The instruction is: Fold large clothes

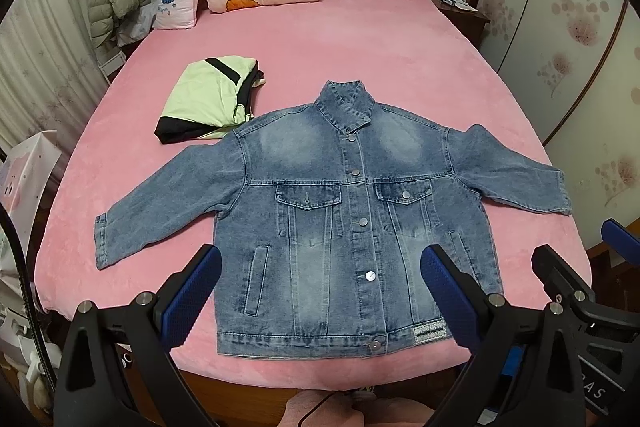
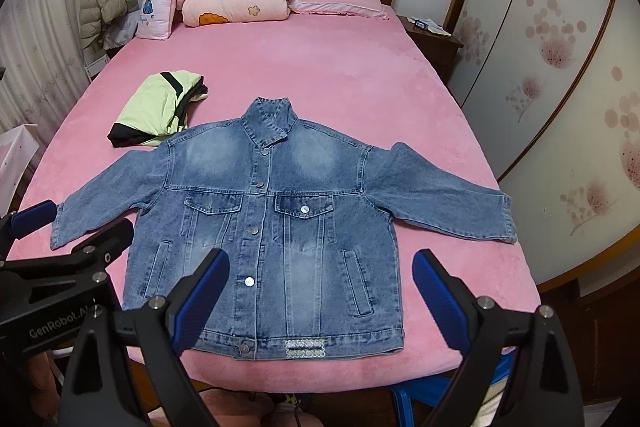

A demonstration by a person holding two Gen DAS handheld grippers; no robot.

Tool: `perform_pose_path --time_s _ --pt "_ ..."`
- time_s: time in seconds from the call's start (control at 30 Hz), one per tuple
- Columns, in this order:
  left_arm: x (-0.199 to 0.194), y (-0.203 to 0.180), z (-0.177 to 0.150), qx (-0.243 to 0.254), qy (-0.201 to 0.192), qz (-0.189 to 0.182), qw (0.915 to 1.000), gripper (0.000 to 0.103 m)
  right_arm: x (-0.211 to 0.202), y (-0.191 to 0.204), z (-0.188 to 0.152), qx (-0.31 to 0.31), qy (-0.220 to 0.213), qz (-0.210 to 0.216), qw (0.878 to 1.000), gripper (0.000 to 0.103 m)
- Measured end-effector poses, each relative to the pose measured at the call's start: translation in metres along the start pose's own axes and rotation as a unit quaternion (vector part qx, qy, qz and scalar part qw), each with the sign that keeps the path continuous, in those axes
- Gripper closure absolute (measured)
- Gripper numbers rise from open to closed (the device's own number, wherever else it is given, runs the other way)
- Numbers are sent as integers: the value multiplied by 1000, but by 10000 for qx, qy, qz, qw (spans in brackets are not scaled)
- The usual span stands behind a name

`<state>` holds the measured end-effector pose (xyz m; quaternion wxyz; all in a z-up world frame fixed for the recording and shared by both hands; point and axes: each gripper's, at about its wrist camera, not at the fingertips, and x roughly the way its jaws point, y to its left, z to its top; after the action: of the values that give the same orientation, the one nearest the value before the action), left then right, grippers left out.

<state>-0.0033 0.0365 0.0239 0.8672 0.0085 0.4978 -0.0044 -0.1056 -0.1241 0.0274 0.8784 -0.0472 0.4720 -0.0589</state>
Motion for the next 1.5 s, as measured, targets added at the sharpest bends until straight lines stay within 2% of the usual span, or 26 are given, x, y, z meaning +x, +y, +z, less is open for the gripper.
perform_pose_path --time_s 1.5 --pt "3 17 15 426 -161 -456 9979 4 -12 15 3 430 -41 -340 9985 10"
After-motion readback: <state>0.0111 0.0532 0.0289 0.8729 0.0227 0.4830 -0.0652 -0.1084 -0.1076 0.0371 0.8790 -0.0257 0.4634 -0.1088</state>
